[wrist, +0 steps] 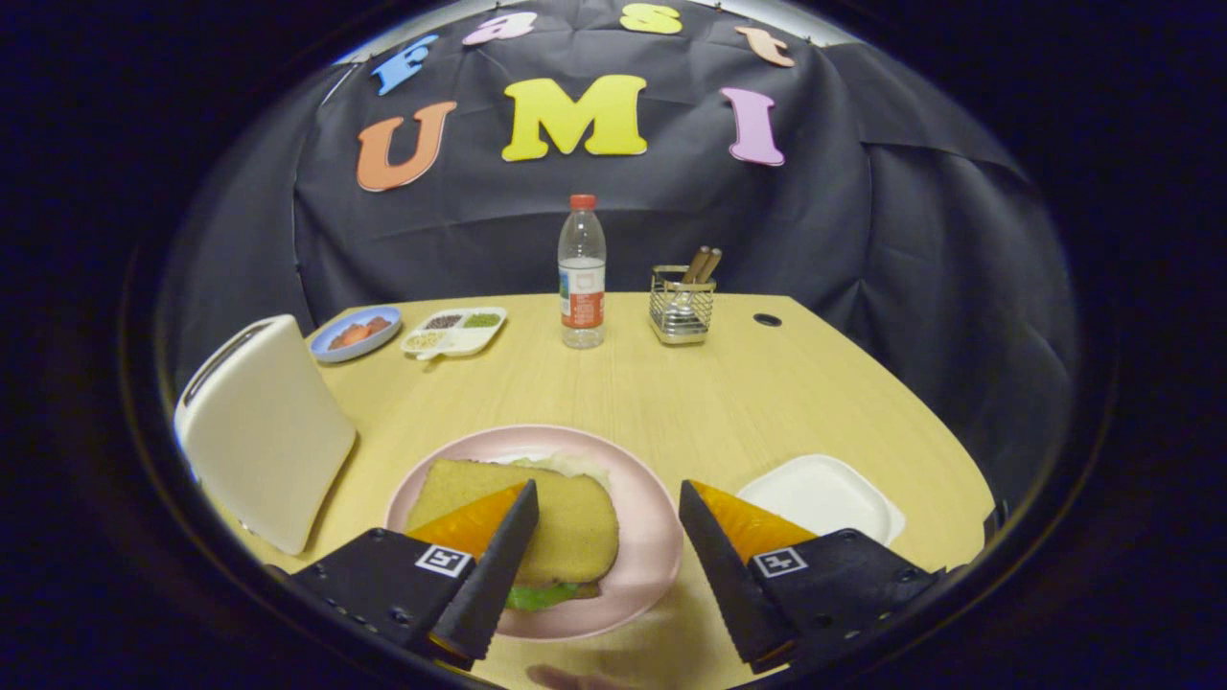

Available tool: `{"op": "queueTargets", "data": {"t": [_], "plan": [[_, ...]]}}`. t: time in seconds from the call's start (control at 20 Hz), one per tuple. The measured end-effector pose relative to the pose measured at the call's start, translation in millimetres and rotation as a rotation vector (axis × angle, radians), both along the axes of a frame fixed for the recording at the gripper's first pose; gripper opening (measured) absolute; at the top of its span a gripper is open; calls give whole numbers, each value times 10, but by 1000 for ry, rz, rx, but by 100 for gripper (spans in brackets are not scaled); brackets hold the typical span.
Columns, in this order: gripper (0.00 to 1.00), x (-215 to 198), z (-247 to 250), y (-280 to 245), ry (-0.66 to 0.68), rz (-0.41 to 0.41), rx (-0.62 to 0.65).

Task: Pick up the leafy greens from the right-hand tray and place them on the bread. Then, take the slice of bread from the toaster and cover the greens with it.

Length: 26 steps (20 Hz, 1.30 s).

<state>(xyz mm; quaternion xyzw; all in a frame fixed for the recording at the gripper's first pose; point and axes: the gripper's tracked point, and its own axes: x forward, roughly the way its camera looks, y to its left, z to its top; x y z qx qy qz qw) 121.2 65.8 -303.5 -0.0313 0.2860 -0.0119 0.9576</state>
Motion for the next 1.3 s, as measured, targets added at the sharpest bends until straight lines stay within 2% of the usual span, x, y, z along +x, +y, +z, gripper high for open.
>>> {"op": "queueTargets", "data": {"t": [0.1,0.3,0.5,0.75,0.9,1.05,1.3], "plan": [[95,-71,207,25,-41,-15,41],[95,-294,743,111,-154,-33,115],[96,-641,1404,7,-333,-62,36],[96,-1217,2041,96,-531,13,-25],[96,-1454,2273,5,-591,-26,-57],[96,-1596,2453,135,-632,-3,-19],[96,-1707,2549,261,-663,21,-46]]}}
